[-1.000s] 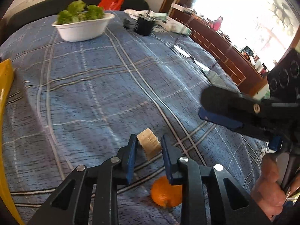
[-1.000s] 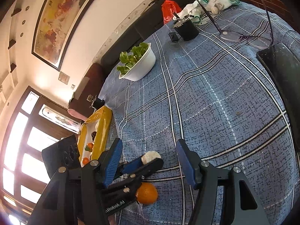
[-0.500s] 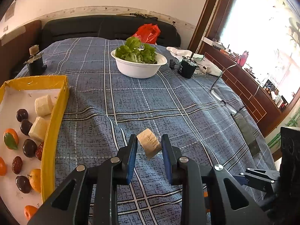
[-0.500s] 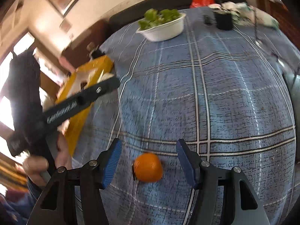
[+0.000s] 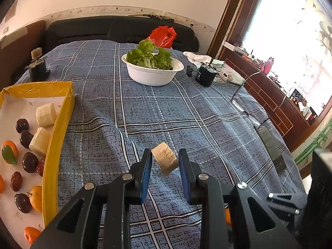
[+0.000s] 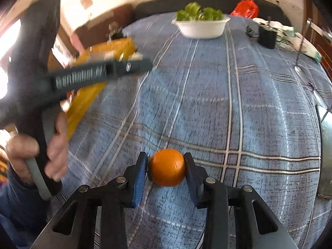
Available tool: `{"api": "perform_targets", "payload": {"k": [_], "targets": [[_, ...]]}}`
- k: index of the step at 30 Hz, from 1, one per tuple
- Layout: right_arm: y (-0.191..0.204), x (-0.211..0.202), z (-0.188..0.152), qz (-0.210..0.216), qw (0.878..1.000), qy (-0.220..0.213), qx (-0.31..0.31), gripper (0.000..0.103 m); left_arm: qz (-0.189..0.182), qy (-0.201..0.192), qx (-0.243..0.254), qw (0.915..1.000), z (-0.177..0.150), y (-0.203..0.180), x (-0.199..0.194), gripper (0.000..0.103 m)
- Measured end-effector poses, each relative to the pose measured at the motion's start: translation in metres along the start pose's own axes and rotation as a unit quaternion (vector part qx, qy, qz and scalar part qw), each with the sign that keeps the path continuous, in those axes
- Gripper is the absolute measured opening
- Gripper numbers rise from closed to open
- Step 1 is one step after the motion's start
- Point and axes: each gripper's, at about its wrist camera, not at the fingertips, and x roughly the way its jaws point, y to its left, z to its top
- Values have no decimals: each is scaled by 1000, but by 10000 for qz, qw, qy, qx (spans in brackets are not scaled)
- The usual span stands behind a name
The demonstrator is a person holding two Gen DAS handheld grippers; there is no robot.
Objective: Organize fruits
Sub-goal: 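Lift the banana chunk in the left tool while the right tool lifts its tangerine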
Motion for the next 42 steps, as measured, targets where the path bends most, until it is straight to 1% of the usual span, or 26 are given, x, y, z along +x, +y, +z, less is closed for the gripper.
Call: {"api": "perform_targets", "payload": {"k": [1,2,4,7,10,12,15,18,23,25,30,42], "targets": [[-3,-4,2,-27,9998,-145,108,39,-26,-9,5,10000,0,-1,0,25],[-11,-11,3,-160,9987,-403,269,39,-51,-15,20,10000,-1,-2,0,25],[-19,-19,4,-325,9960,-671,484,39,-77,-14,88,9999,-3,-7,1,25],[-26,-27,3,-310,9932,-879,696,39,-75,-22,284,9996,-8,-18,3,25],[-19,-29,10,-312,9916,-1019,736,39,7,-87,499,9987,-12,-28,4,25],[-21,-35,7,-316,9903,-1116,764,39,86,-147,624,9979,-15,-34,4,25],[-24,-40,7,-330,9893,-1178,794,39,244,-226,780,9964,-18,-41,5,25],[-21,-33,10,-341,9891,-1179,808,39,387,-309,909,9946,-21,-45,5,25],[-23,-31,10,-361,9891,-1167,828,39,714,-544,1136,9895,-24,-52,1,25],[-23,-31,10,-364,9890,-1172,825,39,784,-605,1175,9881,-24,-54,-1,25],[-21,-32,9,-356,9890,-1201,781,39,910,-686,1236,9858,-24,-54,-3,25],[-18,-31,9,-386,9896,-1197,699,39,1061,-763,1200,9841,-24,-51,-5,25]]}}
